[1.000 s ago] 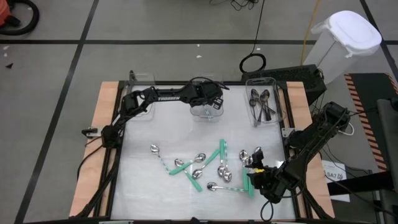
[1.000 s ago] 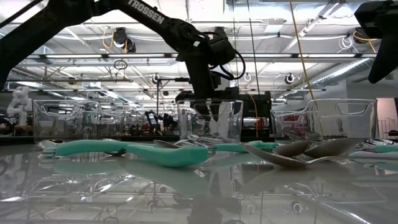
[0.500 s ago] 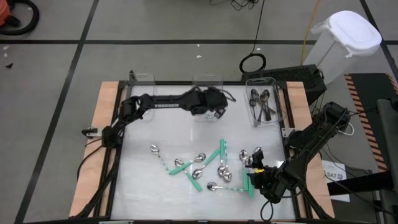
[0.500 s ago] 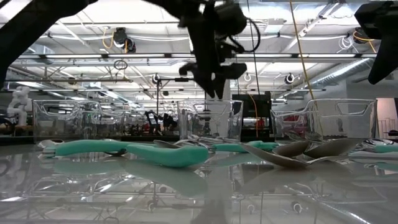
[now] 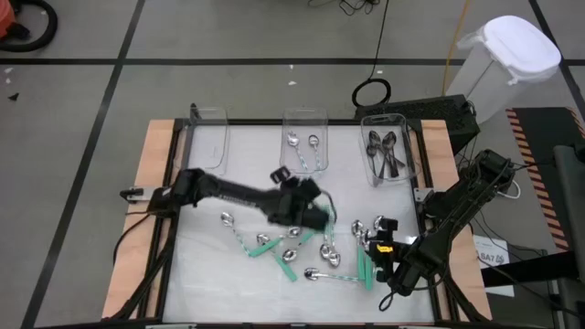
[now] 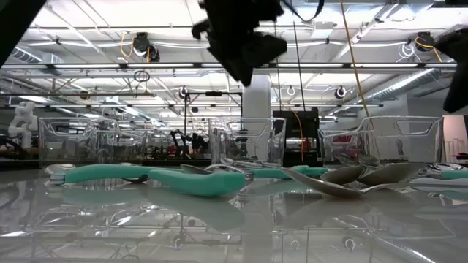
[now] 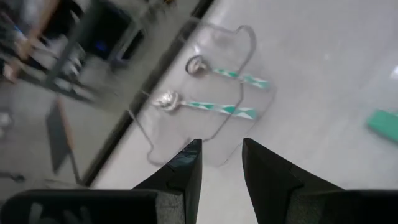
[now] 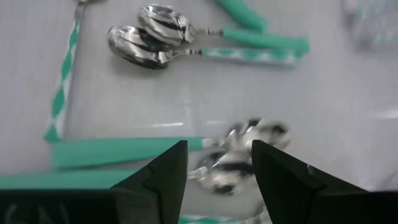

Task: Sort silverware by color (type)
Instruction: Put the white-green spoon into the middle transparent bin

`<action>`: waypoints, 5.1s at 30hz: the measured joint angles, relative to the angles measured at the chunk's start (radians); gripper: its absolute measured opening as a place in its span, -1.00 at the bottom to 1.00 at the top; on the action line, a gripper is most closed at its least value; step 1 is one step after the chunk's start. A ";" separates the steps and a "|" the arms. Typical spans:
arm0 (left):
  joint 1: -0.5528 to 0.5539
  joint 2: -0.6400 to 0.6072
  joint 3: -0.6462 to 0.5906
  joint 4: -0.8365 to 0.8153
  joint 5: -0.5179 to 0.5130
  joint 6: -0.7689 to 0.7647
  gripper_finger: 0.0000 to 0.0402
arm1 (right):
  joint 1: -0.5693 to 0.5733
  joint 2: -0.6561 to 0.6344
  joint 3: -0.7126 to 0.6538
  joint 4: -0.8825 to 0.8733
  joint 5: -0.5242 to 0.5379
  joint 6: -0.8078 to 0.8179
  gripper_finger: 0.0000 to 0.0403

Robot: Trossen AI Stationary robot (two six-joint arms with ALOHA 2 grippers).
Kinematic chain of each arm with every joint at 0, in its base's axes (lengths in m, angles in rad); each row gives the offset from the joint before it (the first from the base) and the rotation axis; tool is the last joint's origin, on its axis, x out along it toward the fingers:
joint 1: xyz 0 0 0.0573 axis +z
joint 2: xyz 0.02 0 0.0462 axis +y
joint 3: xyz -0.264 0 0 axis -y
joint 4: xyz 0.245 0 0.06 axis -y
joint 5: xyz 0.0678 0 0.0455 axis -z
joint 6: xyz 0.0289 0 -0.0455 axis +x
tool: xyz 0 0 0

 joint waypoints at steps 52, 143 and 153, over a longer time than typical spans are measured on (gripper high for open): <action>-0.523 0.071 -0.002 0.195 0.025 -0.215 -0.42 | -0.101 0.138 0.000 -0.130 -0.428 1.051 -0.16; -0.223 0.067 0.121 0.264 -0.009 0.021 -0.42 | -0.024 -0.093 0.368 -0.382 0.609 -0.105 -0.88; -0.189 0.067 0.122 0.379 -0.011 0.119 -0.42 | -0.025 -0.094 0.285 -0.412 0.717 0.035 -0.88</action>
